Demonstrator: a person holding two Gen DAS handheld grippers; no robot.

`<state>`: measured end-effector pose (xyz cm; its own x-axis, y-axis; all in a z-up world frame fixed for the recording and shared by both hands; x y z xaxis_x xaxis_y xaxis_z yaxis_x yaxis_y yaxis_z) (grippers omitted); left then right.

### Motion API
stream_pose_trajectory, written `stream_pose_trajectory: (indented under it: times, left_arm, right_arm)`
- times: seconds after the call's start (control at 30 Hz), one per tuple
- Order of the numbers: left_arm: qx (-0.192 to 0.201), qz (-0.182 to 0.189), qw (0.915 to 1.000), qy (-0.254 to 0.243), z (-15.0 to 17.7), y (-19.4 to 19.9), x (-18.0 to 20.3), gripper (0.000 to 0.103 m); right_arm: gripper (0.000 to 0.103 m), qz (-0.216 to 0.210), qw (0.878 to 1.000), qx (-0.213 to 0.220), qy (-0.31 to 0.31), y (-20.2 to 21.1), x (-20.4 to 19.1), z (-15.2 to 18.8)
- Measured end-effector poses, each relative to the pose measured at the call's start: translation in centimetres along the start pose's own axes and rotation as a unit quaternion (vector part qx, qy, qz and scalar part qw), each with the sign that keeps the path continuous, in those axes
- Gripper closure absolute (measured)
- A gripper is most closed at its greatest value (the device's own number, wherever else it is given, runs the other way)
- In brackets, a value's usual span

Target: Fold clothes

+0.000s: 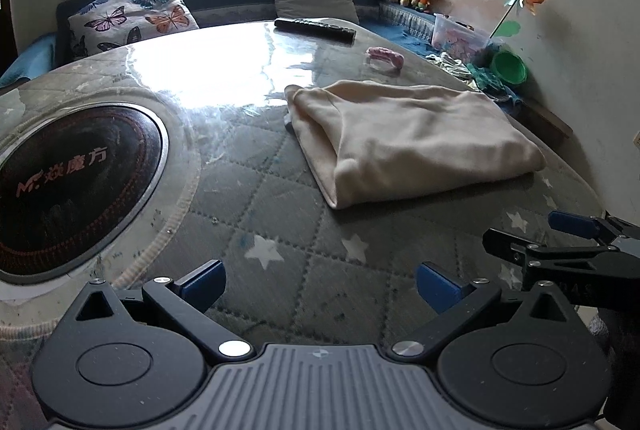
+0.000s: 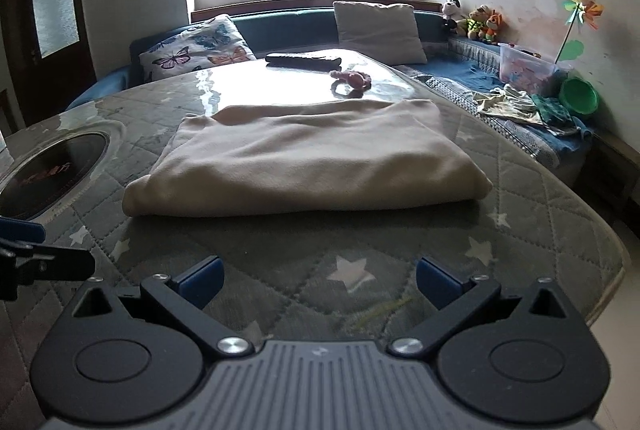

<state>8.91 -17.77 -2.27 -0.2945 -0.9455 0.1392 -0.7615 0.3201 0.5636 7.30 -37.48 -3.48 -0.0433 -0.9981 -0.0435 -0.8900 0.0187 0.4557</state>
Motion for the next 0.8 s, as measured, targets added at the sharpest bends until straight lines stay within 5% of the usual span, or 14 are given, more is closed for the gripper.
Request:
stream_pose_trajectory:
  times: [0.8]
  left_arm:
    - [-0.013, 0.01, 0.9998, -0.012, 1.3, 0.6, 1.6, 0.0]
  right_arm:
    - [0.0, 0.012, 1.0, -0.004, -0.013, 1.0, 0.4, 0.7]
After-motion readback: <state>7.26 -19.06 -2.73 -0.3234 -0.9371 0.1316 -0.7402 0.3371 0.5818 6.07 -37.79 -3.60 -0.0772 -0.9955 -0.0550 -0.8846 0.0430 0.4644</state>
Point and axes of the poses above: each gripper's, at about its wrist camera, not at the fingertips, and y roughly against the way its jaws point, x to its right, z to its underside, the point moved 6 cm from there along -y, roughly the way its jaws point, and after that the axes turned 12 degrees about x, right-handed, at the moved point
